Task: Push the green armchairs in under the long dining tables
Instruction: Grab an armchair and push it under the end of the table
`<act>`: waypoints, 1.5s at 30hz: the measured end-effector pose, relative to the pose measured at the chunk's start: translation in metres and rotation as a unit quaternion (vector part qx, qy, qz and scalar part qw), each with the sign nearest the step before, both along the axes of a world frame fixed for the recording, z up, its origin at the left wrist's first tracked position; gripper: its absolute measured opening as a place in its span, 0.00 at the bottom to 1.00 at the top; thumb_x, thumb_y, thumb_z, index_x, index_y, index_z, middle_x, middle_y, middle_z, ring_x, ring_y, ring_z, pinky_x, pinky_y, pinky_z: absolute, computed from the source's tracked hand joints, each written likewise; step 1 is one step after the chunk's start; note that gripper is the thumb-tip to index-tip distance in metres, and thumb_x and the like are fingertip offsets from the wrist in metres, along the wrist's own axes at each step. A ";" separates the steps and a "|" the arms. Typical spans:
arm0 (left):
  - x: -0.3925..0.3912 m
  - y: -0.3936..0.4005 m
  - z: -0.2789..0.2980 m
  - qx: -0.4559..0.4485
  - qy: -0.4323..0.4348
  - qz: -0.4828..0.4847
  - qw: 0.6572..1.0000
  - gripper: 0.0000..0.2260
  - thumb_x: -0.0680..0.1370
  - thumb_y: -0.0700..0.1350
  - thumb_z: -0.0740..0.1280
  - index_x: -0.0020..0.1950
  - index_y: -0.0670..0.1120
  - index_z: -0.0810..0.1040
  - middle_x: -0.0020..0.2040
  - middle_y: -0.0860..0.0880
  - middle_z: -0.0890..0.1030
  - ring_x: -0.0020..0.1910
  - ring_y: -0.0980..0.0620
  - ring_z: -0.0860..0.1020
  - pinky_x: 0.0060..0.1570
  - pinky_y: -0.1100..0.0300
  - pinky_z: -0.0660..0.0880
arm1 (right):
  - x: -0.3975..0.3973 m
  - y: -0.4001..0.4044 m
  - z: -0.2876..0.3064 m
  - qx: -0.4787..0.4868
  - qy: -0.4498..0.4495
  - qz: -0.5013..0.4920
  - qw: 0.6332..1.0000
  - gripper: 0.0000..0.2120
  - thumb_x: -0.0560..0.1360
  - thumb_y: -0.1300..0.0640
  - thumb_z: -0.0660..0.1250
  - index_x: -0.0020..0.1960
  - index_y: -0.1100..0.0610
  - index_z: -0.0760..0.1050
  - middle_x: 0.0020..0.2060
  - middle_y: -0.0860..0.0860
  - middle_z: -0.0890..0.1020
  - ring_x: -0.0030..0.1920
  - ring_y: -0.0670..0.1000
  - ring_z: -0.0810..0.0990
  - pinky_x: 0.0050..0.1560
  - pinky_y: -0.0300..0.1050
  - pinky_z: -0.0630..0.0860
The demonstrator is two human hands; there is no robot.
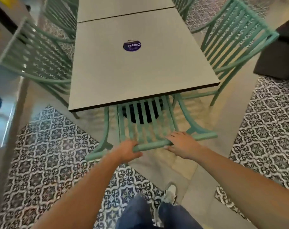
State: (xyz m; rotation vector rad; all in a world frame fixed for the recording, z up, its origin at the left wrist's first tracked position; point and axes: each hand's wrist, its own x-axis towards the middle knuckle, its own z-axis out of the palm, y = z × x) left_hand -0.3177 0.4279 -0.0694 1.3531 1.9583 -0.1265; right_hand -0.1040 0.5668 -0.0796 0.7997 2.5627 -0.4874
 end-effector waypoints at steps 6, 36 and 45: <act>0.008 -0.032 -0.010 0.063 0.165 0.001 0.984 0.20 0.80 0.64 0.56 0.63 0.53 0.71 0.57 0.51 0.78 0.56 0.46 0.77 0.58 0.49 0.71 | 0.002 -0.006 -0.008 0.064 0.014 0.018 0.998 0.24 0.78 0.35 0.49 0.64 0.49 0.68 0.59 0.47 0.76 0.59 0.52 0.74 0.57 0.52 0.69; 0.066 -0.085 -0.002 0.033 0.187 -0.046 0.981 0.17 0.81 0.60 0.58 0.60 0.50 0.71 0.45 0.53 0.75 0.43 0.52 0.77 0.48 0.58 0.77 | 0.050 -0.059 -0.003 0.076 -0.002 0.085 0.993 0.21 0.77 0.33 0.52 0.48 0.51 0.68 0.42 0.51 0.79 0.41 0.54 0.77 0.39 0.49 0.70; 0.112 -0.137 -0.001 0.024 0.189 -0.046 0.981 0.19 0.80 0.61 0.57 0.62 0.48 0.71 0.51 0.49 0.79 0.48 0.50 0.79 0.48 0.56 0.76 | 0.095 -0.111 0.000 0.069 0.008 0.093 0.993 0.22 0.76 0.32 0.53 0.50 0.51 0.70 0.45 0.52 0.81 0.47 0.55 0.79 0.40 0.48 0.68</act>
